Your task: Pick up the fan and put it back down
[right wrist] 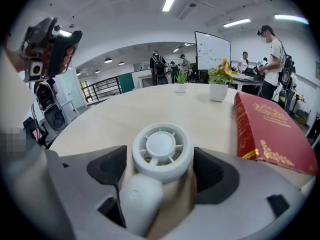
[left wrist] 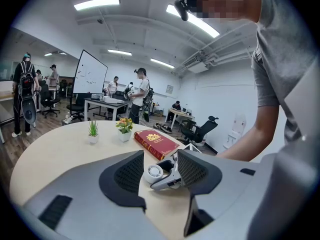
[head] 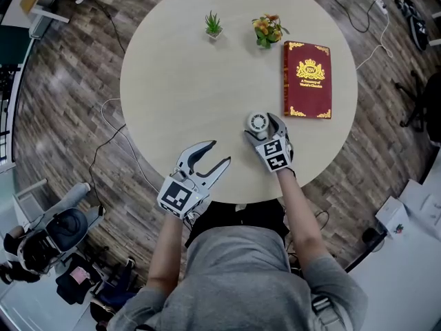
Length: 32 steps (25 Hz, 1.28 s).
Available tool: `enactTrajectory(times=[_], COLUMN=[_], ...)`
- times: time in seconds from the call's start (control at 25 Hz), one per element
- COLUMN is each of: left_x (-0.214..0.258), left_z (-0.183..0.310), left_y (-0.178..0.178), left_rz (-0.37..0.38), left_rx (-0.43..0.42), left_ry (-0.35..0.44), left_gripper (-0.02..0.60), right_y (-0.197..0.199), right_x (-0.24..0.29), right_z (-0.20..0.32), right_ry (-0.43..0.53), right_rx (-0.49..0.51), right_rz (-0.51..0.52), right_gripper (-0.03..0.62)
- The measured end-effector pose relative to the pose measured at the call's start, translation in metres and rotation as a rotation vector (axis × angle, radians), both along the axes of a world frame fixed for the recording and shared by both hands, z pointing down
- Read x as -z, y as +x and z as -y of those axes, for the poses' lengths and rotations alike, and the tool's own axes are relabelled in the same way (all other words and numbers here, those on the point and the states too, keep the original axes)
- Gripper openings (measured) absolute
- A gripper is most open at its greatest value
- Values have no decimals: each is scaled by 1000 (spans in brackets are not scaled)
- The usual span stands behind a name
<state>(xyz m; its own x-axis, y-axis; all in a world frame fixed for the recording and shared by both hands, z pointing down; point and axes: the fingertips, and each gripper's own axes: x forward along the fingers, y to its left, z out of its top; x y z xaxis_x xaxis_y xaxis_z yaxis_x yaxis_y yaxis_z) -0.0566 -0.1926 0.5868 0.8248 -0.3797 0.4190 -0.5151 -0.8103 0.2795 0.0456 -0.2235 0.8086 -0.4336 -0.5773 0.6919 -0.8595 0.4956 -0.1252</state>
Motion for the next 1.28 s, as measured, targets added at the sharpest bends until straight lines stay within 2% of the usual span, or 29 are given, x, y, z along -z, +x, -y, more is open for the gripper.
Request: enactTrajectory(times=[0.16, 0.4, 0.6, 0.8, 0.92, 1.04, 1.28], left_x=[1, 5, 10, 18, 25, 32, 45], left_z=[-2, -3, -4, -7, -10, -12, -18], left_y=[-1, -3, -5, -8, -6, -4, -7], left_rz=[2, -2, -8, -8, -10, -30, -41], left_rx=[1, -16, -9, -11, -6, -23, -37], left_ry=[-4, 52, 48, 62, 40, 82, 108], left_gripper=[225, 224, 221, 219, 219, 219, 219], right_y=[6, 5, 7, 8, 8, 10, 13], right_x=[-5, -4, 0, 12, 21, 29, 51], right_z=[0, -1, 0, 0, -2, -2, -5], right_ry=[5, -1, -19, 4, 20, 36, 66], right_rx=[-5, 0, -16, -36, -41, -48, -67], right_rz=[-46, -50, -27, -26, -25, -31, -41], right_gripper=[368, 368, 367, 367, 367, 367, 367])
